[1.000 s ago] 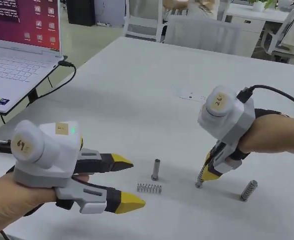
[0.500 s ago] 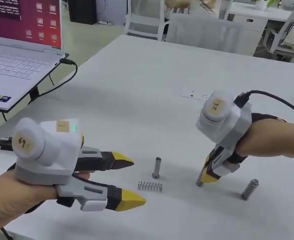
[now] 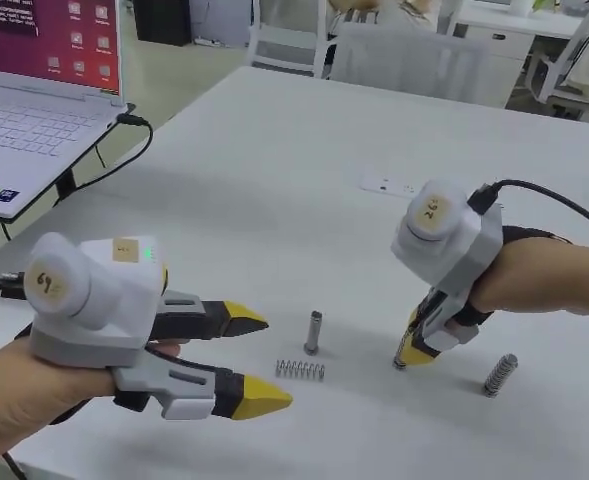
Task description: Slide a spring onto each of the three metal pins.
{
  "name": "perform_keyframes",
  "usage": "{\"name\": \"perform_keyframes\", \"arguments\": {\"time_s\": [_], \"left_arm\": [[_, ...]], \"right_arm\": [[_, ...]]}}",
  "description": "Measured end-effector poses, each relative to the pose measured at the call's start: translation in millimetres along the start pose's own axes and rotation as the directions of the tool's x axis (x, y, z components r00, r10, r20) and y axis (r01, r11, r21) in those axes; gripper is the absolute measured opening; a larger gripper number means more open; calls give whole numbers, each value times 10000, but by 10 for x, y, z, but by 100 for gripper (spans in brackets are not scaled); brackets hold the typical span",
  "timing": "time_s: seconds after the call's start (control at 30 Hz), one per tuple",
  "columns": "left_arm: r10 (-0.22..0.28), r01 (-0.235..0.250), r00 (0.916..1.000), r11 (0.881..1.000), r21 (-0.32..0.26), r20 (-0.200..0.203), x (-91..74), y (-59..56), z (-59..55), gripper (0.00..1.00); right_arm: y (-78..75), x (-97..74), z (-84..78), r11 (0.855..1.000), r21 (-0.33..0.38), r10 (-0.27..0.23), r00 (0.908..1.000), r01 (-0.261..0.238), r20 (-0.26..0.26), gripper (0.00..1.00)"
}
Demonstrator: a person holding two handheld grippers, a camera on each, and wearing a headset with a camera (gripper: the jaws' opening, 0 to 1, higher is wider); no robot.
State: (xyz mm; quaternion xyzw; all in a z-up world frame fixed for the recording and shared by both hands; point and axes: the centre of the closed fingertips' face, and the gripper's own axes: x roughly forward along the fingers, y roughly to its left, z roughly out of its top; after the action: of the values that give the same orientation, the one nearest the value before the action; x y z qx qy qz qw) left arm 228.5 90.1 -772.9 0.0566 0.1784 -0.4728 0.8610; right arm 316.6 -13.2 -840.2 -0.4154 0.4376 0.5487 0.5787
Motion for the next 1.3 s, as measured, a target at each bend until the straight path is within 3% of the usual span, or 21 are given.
{"name": "perform_keyframes", "arguments": {"time_s": [0.47,0.9,1.3], "left_arm": [[-41,41,10000,10000,16,-50,7,8,-17,44],[-128,129,9997,9999,28,-202,28,16,-54,44],[-307,311,9984,9995,64,-478,51,21,-109,44]], "right_arm": [[-34,-31,-38,9998,50,-201,9997,201,104,17],[-12,-106,-103,9989,223,-432,9984,424,367,18],[104,-201,-141,9974,438,-610,9951,578,779,18]]}}
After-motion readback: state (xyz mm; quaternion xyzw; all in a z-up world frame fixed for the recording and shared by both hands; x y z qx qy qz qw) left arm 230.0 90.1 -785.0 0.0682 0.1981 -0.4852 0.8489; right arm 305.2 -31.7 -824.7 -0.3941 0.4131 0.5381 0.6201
